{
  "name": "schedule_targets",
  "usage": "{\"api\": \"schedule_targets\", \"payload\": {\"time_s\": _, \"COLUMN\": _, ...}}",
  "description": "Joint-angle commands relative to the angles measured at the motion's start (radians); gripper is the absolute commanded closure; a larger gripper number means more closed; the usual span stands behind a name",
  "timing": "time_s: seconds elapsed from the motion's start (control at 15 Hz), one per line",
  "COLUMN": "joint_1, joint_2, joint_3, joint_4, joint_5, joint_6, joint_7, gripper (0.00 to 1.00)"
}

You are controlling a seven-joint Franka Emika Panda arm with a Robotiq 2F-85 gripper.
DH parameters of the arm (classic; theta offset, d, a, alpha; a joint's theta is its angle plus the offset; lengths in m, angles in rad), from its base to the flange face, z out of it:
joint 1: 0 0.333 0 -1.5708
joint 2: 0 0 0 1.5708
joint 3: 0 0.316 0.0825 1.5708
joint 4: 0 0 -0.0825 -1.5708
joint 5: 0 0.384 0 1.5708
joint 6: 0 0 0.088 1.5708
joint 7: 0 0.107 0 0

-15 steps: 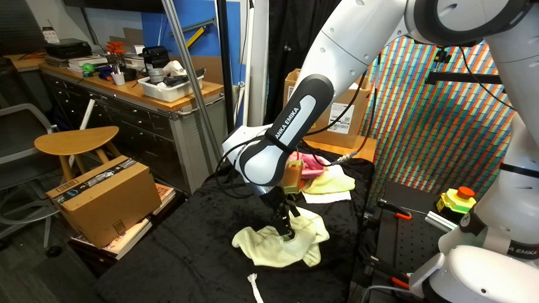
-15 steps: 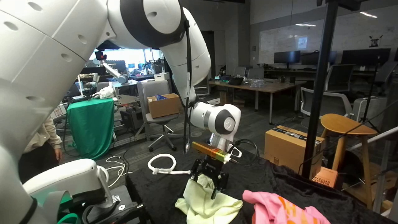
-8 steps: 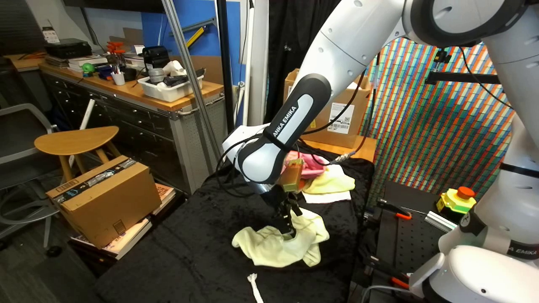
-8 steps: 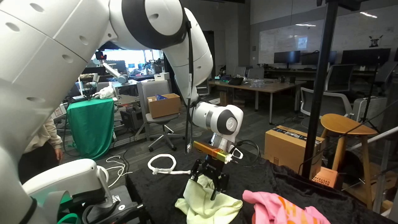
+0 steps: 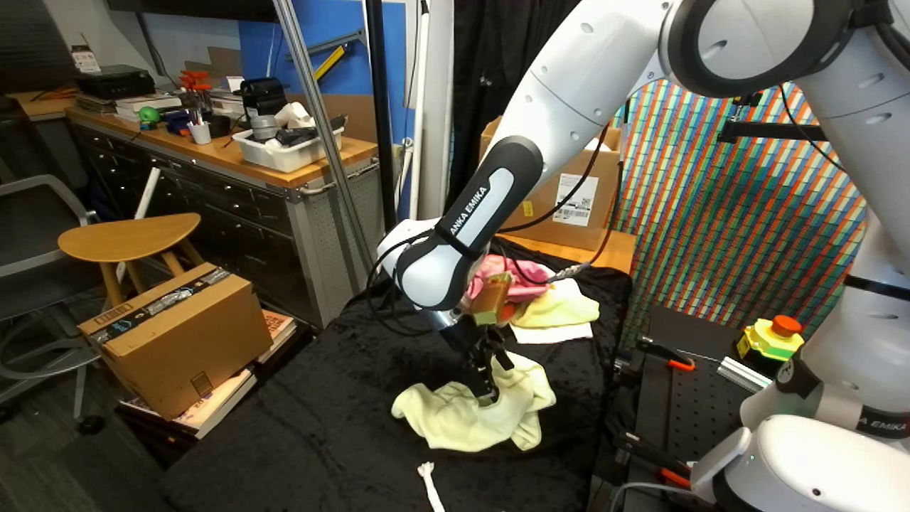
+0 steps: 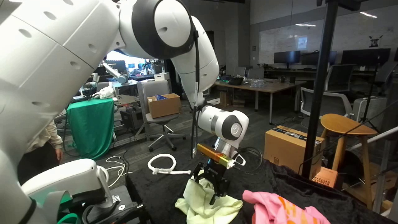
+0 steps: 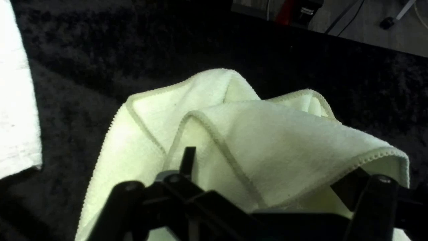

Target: Pile up all the objects on the table

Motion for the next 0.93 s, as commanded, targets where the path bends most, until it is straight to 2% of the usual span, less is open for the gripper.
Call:
{"api": "schedule_targets", "payload": {"time_s": 0.0, "joint_1": -0.015, "joint_2": 0.023, "joint_3": 0.009, "joint_4": 0.046, "joint_5": 0.015, "joint_6": -0.036, "joint_7": -0.019, "gripper": 0.34}}
{"api": "schedule_targets", "payload": {"time_s": 0.53, "joint_1": -0.017, "joint_2": 0.014, "joint_3": 0.004, "joint_4": 0.048, "joint_5": 0.006, "joint_6": -0.010, "joint_7": -0.021, "gripper": 0.96}}
{"api": "schedule_targets", "payload": {"time_s": 0.73, "joint_1": -0.015, "joint_2": -0.025, "joint_3": -0.009, "joint_4": 0.016, "joint_5": -0.004, "joint_6": 0.051, "joint_7": -0.002, "gripper": 1.00}}
{"api": "schedule_targets", "payload": {"time_s": 0.87, "joint_1": -0.017, "joint_2": -0.064, "joint_3": -0.021, "joint_4": -0.017, "joint_5": -0.009, "joint_6": 0.128, "joint_7": 0.013, "gripper": 0.96}}
